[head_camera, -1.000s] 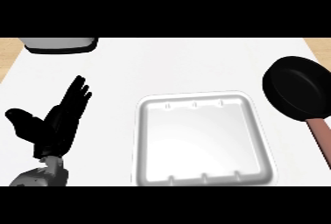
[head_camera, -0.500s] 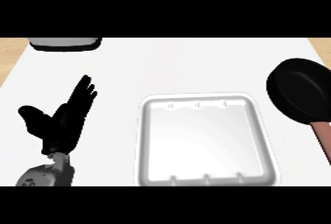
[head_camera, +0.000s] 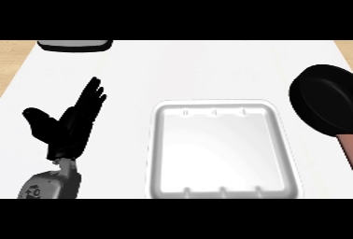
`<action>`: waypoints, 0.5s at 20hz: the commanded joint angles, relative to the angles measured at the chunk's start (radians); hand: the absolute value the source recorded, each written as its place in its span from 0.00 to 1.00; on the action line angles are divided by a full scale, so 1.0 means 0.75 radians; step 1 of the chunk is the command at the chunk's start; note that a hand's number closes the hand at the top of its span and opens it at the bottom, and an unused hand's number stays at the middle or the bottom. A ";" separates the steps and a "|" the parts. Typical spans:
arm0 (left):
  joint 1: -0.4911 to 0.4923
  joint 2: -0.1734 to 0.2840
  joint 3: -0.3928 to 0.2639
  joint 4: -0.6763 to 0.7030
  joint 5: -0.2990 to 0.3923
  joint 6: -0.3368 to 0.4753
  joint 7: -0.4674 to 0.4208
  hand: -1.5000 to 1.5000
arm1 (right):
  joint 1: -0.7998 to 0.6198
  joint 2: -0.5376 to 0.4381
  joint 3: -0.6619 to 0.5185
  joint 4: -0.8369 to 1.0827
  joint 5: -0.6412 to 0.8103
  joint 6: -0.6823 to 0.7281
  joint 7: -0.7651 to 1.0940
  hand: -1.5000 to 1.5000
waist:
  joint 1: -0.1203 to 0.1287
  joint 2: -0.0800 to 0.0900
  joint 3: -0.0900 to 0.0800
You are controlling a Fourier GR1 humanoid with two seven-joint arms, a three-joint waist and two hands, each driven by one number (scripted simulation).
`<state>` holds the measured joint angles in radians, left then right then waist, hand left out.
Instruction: Pick the bell pepper from the tray and place it in the pot
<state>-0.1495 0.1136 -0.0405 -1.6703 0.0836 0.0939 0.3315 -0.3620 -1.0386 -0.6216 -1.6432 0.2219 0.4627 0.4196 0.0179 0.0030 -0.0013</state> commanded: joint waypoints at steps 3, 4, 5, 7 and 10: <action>-0.063 -0.018 0.008 0.055 -0.010 0.001 -0.011 0.50 | -0.267 0.011 0.298 0.220 0.093 -0.116 0.085 1.00 | 0.013 0.005 0.000; 0.048 -0.001 -0.003 -0.014 0.006 -0.041 -0.044 0.50 | -0.258 -0.014 0.288 0.337 0.130 -0.112 -0.020 1.00 | 0.013 0.003 0.001; 0.021 0.011 0.011 -0.010 -0.014 -0.020 -0.013 0.50 | -0.306 0.026 0.356 0.328 0.149 -0.138 0.020 1.00 | 0.014 0.003 0.001; 0.045 -0.020 -0.010 -0.014 -0.009 -0.020 -0.040 0.50 | -0.283 0.079 0.355 0.492 0.212 -0.219 -0.151 1.00 | 0.011 0.005 0.002; 0.124 -0.089 -0.109 -0.111 -0.094 0.046 -0.037 0.50 | -0.373 0.097 0.465 0.517 0.263 -0.198 -0.118 1.00 | 0.017 0.002 0.001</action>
<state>-0.1175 0.0955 -0.0527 -1.7006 0.0710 0.0909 0.3218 -0.5752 -0.9897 -0.3576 -1.3461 0.3603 0.3409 0.3657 0.0251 0.0047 -0.0004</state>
